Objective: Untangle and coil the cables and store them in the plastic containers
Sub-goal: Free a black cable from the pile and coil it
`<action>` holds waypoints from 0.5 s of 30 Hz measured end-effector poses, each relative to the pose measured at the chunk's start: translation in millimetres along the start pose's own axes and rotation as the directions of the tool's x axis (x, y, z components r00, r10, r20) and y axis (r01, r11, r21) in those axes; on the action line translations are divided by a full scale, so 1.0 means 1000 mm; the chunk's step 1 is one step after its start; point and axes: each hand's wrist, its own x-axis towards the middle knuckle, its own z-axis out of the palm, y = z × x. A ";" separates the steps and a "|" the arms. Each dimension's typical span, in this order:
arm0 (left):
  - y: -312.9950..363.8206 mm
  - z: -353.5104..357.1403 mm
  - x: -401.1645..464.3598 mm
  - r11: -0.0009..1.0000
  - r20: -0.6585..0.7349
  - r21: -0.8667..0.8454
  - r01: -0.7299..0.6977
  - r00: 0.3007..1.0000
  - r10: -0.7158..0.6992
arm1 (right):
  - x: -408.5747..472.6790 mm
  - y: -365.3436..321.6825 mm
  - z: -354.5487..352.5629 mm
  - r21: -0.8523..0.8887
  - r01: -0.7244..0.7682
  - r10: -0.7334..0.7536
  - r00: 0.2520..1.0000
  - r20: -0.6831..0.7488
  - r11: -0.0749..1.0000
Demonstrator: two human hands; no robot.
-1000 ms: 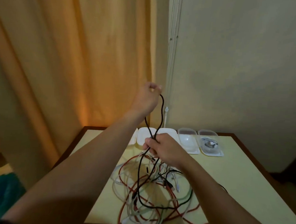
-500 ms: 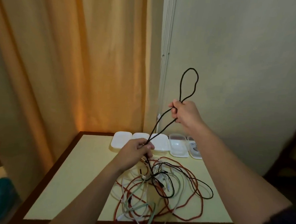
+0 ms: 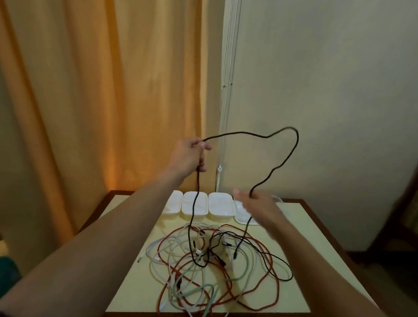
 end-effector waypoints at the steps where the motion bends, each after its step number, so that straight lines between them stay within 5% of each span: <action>1: 0.010 0.007 0.002 0.999 0.017 -0.036 -0.005 1.000 0.005 | -0.003 0.003 0.010 -0.011 0.006 -0.005 0.999 0.053 1.000; 7: 0.053 0.038 0.009 0.992 0.111 -0.126 -0.014 0.993 0.028 | -0.008 -0.007 0.053 0.020 0.061 -0.063 0.987 0.147 0.998; 15: 0.046 0.033 0.015 0.985 0.104 -0.170 -0.017 0.994 0.036 | 0.016 -0.020 0.052 0.121 0.073 -0.049 0.981 -0.189 0.990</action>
